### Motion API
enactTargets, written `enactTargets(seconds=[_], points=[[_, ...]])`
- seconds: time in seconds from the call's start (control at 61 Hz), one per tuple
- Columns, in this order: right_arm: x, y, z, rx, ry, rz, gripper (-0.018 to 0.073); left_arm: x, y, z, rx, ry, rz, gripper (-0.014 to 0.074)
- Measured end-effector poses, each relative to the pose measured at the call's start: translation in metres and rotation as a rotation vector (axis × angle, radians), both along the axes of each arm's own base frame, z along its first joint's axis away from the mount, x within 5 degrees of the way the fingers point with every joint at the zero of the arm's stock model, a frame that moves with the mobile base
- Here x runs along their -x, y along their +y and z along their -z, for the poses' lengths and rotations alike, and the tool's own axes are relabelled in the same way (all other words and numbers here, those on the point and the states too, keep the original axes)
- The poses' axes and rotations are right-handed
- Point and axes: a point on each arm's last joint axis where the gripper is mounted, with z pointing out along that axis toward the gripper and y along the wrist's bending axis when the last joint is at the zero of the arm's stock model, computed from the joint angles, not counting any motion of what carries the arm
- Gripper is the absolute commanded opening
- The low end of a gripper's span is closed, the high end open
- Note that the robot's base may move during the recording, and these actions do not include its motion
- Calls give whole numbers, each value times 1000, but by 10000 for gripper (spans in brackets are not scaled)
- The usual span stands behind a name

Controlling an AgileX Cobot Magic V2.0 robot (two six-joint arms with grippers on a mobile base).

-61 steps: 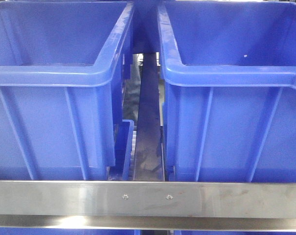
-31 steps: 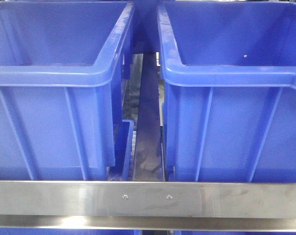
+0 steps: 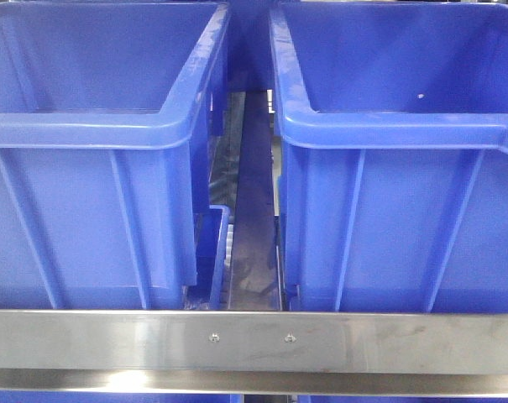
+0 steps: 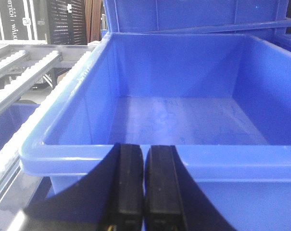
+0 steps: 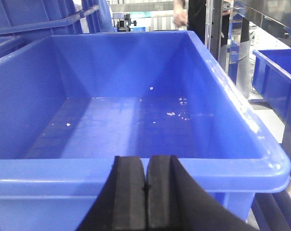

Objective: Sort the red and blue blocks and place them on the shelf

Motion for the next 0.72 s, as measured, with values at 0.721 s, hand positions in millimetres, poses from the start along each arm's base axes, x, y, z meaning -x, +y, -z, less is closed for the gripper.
enactTargets(seconds=[0.721], points=[[0,0,0,0,0,0,57,0,0,0,-1,0,0,124]])
